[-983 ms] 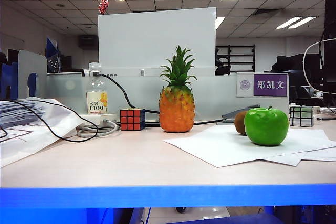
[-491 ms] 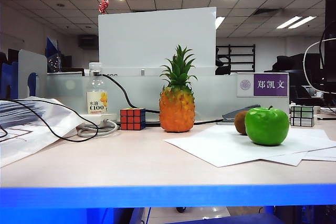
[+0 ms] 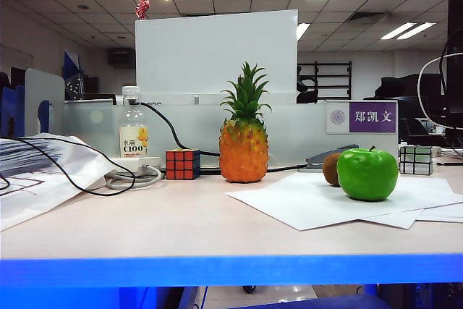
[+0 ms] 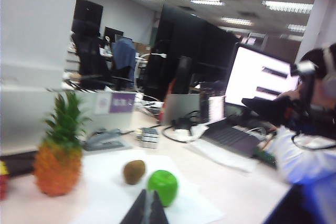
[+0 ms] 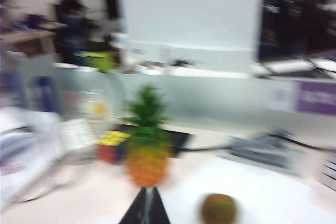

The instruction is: Arrange all the fruits from large to small from left to right in a row.

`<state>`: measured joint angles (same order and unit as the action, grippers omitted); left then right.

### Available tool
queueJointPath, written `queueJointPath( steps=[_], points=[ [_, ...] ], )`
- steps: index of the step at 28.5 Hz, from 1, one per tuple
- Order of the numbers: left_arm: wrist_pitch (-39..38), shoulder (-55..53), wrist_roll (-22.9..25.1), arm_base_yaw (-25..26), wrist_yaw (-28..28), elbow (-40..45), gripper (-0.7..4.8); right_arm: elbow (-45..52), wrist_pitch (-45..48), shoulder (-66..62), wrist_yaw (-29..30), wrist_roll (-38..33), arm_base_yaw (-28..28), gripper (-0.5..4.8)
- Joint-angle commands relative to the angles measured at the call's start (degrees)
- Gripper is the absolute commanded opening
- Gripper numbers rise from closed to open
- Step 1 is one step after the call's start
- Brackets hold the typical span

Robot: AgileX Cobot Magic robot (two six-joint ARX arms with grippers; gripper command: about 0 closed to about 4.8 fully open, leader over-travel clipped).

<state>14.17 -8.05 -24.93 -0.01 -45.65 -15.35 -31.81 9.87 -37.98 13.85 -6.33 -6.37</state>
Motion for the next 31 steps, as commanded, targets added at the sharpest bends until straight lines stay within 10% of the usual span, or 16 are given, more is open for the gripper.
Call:
queueJointPath(
  steps=[1,3,10,31],
  points=[
    [-10.64,-6.03,10.58,0.04,4.37,-5.95,-0.05,-5.95,-9.01,-9.27,-10.25,2.69,-0.57,0.36],
    [-14.08,-9.42,13.9,0.04,6.01,-9.05,-0.05,-8.46,-13.18,-14.93,-9.6,5.4,-0.61,0.76],
    [-15.78,-19.15,21.62,0.02,7.26,-12.26,-0.05,-8.74,-13.73,-27.15,-9.27,8.52,-7.1,4.79],
    [-11.15,-20.44,23.02,0.02,5.35,-12.28,-0.05,-8.74,5.64,-48.41,-12.13,13.88,-7.63,4.79]
  ],
)
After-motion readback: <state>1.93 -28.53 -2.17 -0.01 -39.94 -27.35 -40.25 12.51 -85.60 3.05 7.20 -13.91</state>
